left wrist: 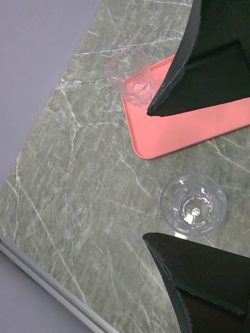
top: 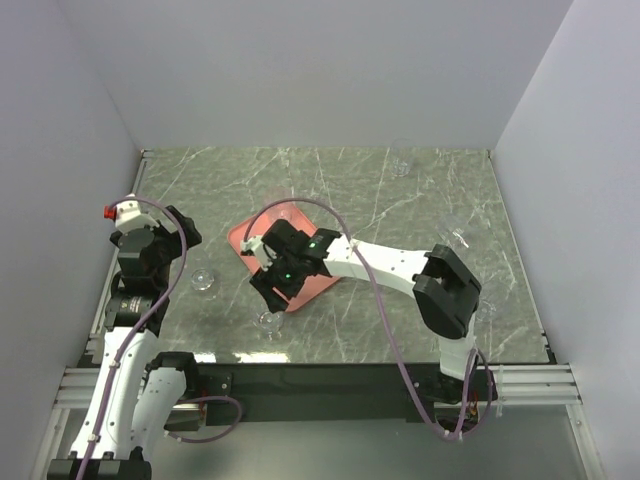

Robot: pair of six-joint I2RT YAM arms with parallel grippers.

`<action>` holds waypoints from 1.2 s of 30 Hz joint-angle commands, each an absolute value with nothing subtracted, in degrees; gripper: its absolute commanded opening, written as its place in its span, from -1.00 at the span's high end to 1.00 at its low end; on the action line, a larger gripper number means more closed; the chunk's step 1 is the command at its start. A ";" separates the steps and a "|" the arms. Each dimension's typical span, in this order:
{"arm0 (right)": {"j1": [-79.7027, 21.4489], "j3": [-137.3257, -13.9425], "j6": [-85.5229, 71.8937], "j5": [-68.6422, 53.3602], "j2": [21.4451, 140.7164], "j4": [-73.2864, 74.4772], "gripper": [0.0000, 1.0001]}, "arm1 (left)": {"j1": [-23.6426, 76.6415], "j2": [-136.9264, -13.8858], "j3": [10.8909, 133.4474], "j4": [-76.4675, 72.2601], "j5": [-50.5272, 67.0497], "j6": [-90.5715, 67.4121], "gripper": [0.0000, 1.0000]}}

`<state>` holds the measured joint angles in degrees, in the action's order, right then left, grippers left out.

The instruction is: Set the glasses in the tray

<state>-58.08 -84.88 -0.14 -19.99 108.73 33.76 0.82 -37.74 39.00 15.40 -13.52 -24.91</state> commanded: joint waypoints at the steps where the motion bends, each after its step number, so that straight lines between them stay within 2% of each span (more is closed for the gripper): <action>1: -60.20 -88.76 -0.53 -12.31 110.29 34.80 -0.28 | 0.62 -36.56 38.85 12.92 -14.06 -25.14 -0.99; 5: -61.26 -90.26 1.32 -9.32 112.06 35.59 0.09 | 0.62 -36.30 38.85 12.92 -14.32 -25.14 -0.99; 6: -61.43 -90.61 1.75 -8.27 112.32 35.68 0.29 | 0.62 -36.21 38.85 12.92 -14.33 -25.14 -0.99; 8: -61.70 -91.58 2.19 -7.56 112.68 36.30 0.52 | 0.62 -36.21 38.85 13.01 -14.41 -25.14 -0.99; 9: -61.96 -91.93 2.98 -6.86 112.68 36.47 0.70 | 0.62 -36.04 38.85 12.92 -14.41 -25.22 -0.99; 14: -61.96 -97.81 7.81 -6.77 112.76 40.94 0.95 | 0.62 -35.95 38.85 12.83 -14.24 -25.23 -0.99; 16: -61.44 -102.54 11.85 -8.95 113.46 43.67 1.00 | 0.62 -35.77 38.85 12.83 -14.24 -25.40 -0.99; 22: -57.58 -112.39 20.39 -15.38 115.48 51.76 1.00 | 0.62 -35.68 38.76 12.83 -14.33 -25.31 -0.99; 36: -44.75 -121.73 17.50 -14.41 121.55 51.06 1.00 | 0.62 -36.12 38.76 12.66 -13.36 -25.05 -0.99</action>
